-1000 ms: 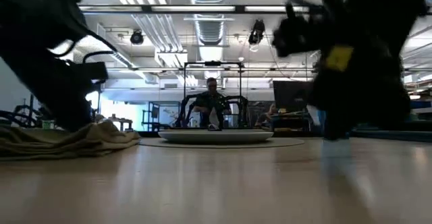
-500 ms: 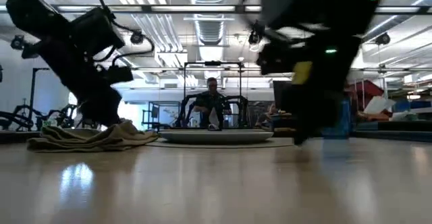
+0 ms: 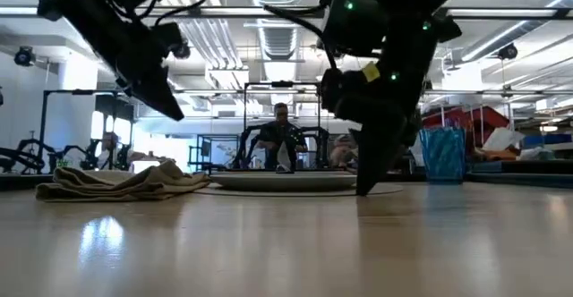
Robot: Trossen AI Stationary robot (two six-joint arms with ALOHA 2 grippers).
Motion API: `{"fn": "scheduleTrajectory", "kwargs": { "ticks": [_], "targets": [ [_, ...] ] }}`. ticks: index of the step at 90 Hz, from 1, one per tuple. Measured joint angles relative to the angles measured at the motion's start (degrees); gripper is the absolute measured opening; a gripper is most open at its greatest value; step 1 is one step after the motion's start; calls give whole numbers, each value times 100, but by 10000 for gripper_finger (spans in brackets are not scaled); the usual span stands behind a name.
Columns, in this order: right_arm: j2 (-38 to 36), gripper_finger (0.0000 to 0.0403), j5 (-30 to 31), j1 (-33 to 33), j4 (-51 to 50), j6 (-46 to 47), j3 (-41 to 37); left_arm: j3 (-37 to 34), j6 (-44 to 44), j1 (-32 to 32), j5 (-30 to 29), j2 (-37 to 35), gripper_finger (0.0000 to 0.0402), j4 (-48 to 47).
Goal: Set table place
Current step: Adjust the grey tablemat
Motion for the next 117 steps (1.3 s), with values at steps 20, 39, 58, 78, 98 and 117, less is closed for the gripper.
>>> {"fn": "scheduleTrajectory", "kwargs": {
  "ticks": [20, 39, 58, 78, 98, 117],
  "targets": [
    [-2, 0, -70, -75, -134, -186, 229, -30, 63, 4, -274, -158, 66, -26],
    [-37, 0, 197, -237, -212, -640, 565, -176, 67, 21, -318, -223, 63, -73],
    [128, 0, 112, -587, -176, -796, 474, -246, 52, 28, -323, -194, 72, -76],
    [332, 0, 11, -479, -104, -524, 449, -282, -4, 28, -323, -192, 63, -104],
    [330, 0, -117, 135, -120, 36, 497, -645, -709, -48, 91, -173, 65, -14],
    [345, 0, -125, 584, -151, 479, 575, -1467, -1381, -198, 757, 6, 65, 945]
  ]
}}
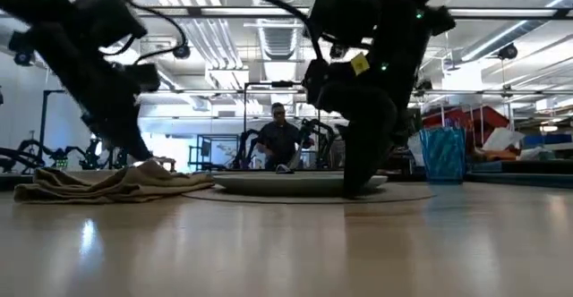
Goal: Set table place
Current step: Adjust the grey tablemat
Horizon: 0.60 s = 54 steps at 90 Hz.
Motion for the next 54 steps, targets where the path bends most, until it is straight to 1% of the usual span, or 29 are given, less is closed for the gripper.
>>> {"fn": "scheduleTrajectory", "kwargs": {
  "ticks": [10, 22, 35, 47, 54],
  "targets": [
    [5, 0, 1, 143, 6, 120, 24, -277, -165, -38, 45, 181, 61, 831],
    [5, 0, 13, 229, 4, 279, 24, -468, -196, -35, -32, 515, 64, 1539],
    [5, 0, 25, 321, 5, 380, 24, -495, -196, -29, -677, 1036, 65, 1631],
    [5, 0, 29, 372, 10, 397, 24, -476, -216, -30, -1337, 1573, 60, 1963],
    [5, 0, 34, 375, 10, 413, 24, -476, -233, -20, -1606, 1831, 60, 2255]
  ]
}}
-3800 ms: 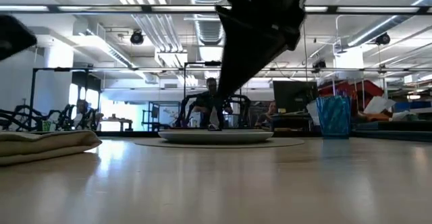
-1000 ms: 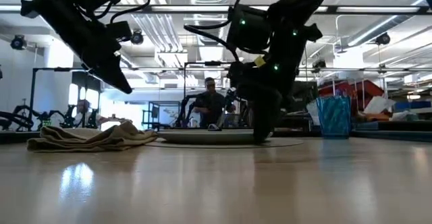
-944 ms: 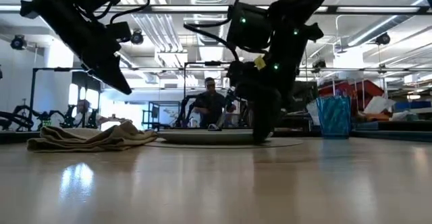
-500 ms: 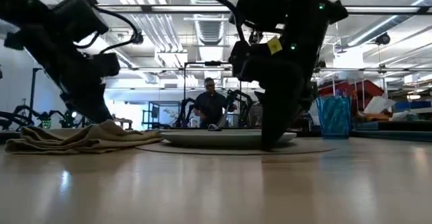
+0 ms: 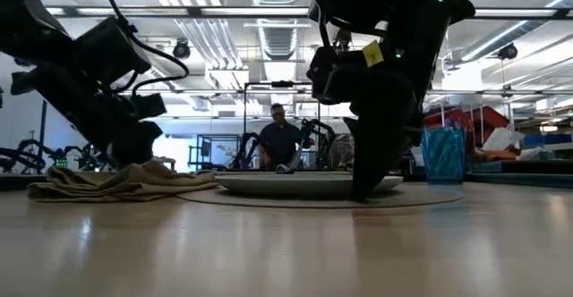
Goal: Set table place
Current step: Adjust the grey tablemat, then put the orange fork on the top of the brown table napkin
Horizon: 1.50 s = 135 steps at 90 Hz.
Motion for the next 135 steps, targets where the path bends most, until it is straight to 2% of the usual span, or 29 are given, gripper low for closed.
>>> {"fn": "scheduleTrajectory", "kwargs": {
  "ticks": [17, 50, 68, 92, 102, 111, 124, 130, 135],
  "targets": [
    [0, 0, 4, 2, -2, 14, 0, -2, 37, 186, -120, 273, 59, 535],
    [0, 0, 4, 24, -4, 15, 0, -12, 194, 380, 70, 80, 59, 319],
    [0, 0, -11, 65, -3, 30, 0, -28, 245, 368, 628, -454, 59, 218],
    [-8, 0, -29, 136, -188, 19, 296, -24, 547, 367, 618, -1398, 59, 2],
    [-22, 0, 228, 204, -886, 47, 671, -24, 709, 367, 600, -1731, 59, -63],
    [-43, 0, 778, 327, -2160, 134, 1266, 19, 968, 367, 595, -2052, 59, -91],
    [-180, 0, 1987, 463, -4237, 526, 2051, 393, 1305, 369, 576, -2428, 59, -559],
    [-360, 0, 2613, 418, -4996, 775, 2129, 644, 1409, 369, 576, -2525, 59, -968],
    [-589, 0, 2909, 294, -5558, 890, 2076, 887, 1465, 369, 577, -2544, 59, -1266]
  ]
}}
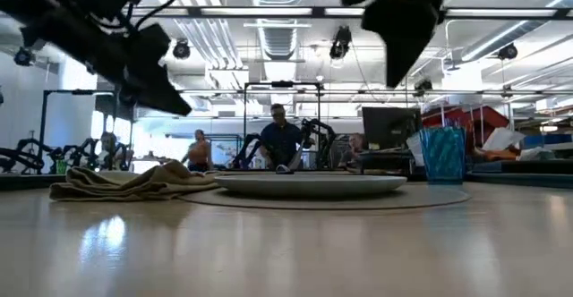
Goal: Set table place
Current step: Put the orange fork on the top of the brown table napkin
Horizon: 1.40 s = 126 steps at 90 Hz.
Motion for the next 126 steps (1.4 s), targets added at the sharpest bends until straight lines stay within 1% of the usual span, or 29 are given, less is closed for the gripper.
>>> {"fn": "scheduleTrajectory", "kwargs": {
  "ticks": [8, 13, 18, 27, 37, 43, 48, 56, 63, 71, 80, 86, 93, 101, 108, 116, 122, 126],
  "targets": [
    [-493, 0, 62, -323, -552, 61, -248, 383, 106, -11, 3, -16, 59, -472],
    [-879, 0, 39, -517, -537, 86, -510, 617, 191, -17, 30, 6, 59, -780],
    [-1305, 0, -112, -697, -413, 80, -814, 820, 248, -17, 170, 40, 59, -1007],
    [-2116, 0, -649, -920, 26, 128, -1550, 1036, 261, -20, 420, 75, 59, -1334],
    [-2951, 0, -1685, -968, 983, 468, -2629, 1096, 249, -38, 835, 91, 59, -1464],
    [-3343, 0, -2253, -856, 1660, 843, -3306, 1089, 238, -45, 1125, 120, 59, -1418],
    [-3547, 0, -2557, -672, 2245, 1283, -3819, 1044, 214, -71, 1301, 120, 59, -1429],
    [-3625, 0, -2743, -231, 2810, 2338, -4399, 977, 88, -128, 1369, 122, 59, -1416],
    [-3543, 0, -2792, 297, 3157, 3453, -4608, 925, 14, -182, 1375, 113, 59, -1416],
    [-3259, 0, -2651, 990, 3389, 4458, -4603, 892, -58, -255, 1430, 116, 59, -1419],
    [-2792, 0, -2469, 1599, 3548, 5332, -4309, 887, -63, -289, 1478, 116, 59, -1399],
    [-2376, 1, -2455, 1869, 3540, 5685, -3997, 887, 20, -291, 1470, 116, 59, -1330],
    [-1862, 13, -2497, 2069, 3589, 5830, -3512, 887, 124, -286, 1456, 116, 59, -1248],
    [-1268, 43, -2528, 2165, 3427, 5768, -2883, 885, 264, -286, 1454, 139, 59, -1065],
    [-793, 81, -2832, 2118, 2640, 5492, -2319, 881, 381, -286, 1452, 180, 59, -981],
    [-324, 126, -3330, 2055, 1444, 5577, -1765, 881, 523, -287, 1446, 216, 59, -882],
    [-52, 156, -3711, 2054, 1026, 5636, -1451, 881, 549, -286, 1445, 271, 59, -885],
    [46, 172, -3773, 2067, 977, 5671, -1308, 874, 586, -286, 1445, 296, 59, -895]
  ]
}}
